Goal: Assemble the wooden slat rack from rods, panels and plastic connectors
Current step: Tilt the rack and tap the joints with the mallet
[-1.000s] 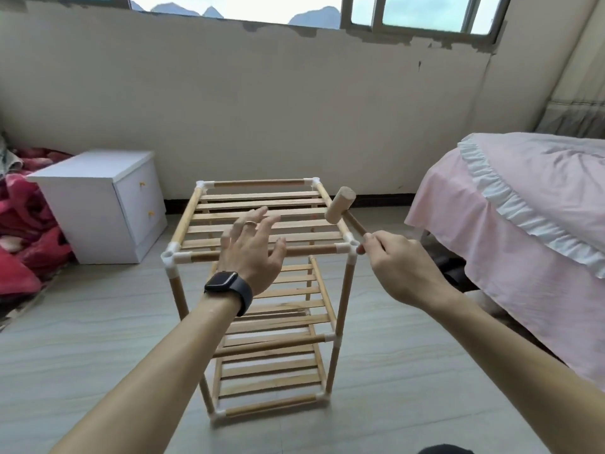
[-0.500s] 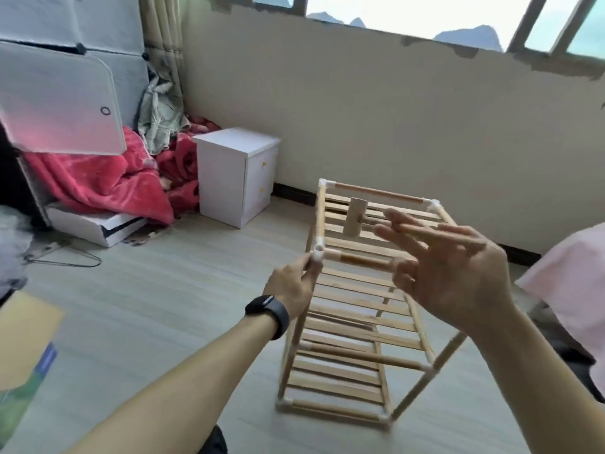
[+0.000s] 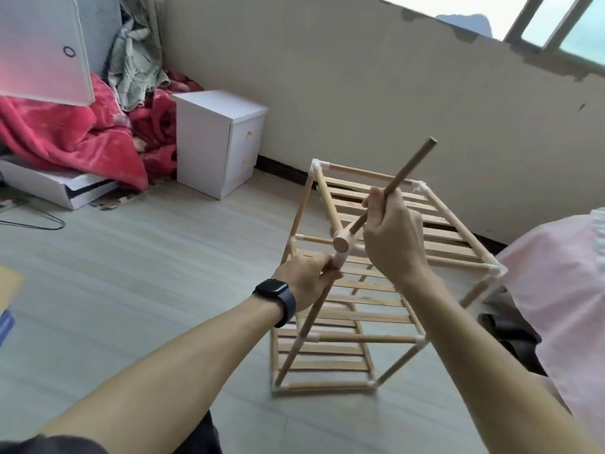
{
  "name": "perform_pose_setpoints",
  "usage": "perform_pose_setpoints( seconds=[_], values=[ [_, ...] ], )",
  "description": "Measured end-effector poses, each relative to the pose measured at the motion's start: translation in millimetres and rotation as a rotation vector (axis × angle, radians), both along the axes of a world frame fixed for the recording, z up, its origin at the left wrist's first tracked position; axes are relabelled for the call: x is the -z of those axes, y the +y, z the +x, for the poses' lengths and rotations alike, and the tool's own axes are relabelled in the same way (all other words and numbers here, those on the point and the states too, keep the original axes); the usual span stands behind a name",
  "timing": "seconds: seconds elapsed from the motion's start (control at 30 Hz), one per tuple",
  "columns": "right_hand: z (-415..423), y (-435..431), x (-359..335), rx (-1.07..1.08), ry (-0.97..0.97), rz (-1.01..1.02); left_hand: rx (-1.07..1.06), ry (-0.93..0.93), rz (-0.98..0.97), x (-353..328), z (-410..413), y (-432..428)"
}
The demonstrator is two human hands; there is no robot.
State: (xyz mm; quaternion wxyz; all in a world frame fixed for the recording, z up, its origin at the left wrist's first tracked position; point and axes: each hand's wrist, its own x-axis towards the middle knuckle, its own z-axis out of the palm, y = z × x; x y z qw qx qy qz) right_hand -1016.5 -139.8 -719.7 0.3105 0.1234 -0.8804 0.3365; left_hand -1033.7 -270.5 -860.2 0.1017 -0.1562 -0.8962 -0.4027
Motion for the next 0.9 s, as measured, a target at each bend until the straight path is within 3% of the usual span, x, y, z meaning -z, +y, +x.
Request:
perform_pose_setpoints(
  seconds=[0.07, 0.17, 0.27, 0.3, 0.4, 0.43, 0.53, 0.57, 0.63, 0.77, 0.83, 0.9],
  values=[
    [-3, 6, -1, 0.002, -0.002, 0.024, 0.004, -0.009, -0.014, 0, 0, 0],
    [-7, 15, -3, 0.026, 0.204, -0.193, 0.010, -0.002, -0.040, -3, 0, -1],
    [-6, 17, 12, 0.004, -0.070, -0.020, 0.006, -0.003, -0.006, -4, 0, -2],
    [-8, 19, 10, 0.024, -0.058, -0.026, 0.009, -0.008, -0.003, -3, 0, -1],
    [-10, 23, 2, 0.055, 0.229, -0.273, 0.000, -0.023, -0.031, -1, 0, 0],
    [-7, 20, 7, 0.022, 0.224, -0.285, 0.000, -0.027, -0.038, 0, -1, -1],
    [0, 9, 29, -0.061, -0.120, -0.085, -0.001, -0.042, -0.022, 0, -1, -1],
    [1, 12, 26, -0.050, -0.163, -0.102, 0.003, -0.049, -0.013, 0, 0, -1],
    [3, 26, 9, -0.130, -0.215, -0.329, 0.000, -0.051, -0.020, -2, 1, -1],
    [27, 54, -1, -0.616, -0.581, -0.852, 0.006, -0.043, -0.035, -4, 0, -3],
    [39, 59, 5, -0.656, -0.684, -0.969, 0.007, -0.046, -0.031, -4, 0, -3],
    [46, 62, 13, -0.593, -0.685, -0.942, 0.004, -0.044, -0.033, -3, 1, -2]
  ],
)
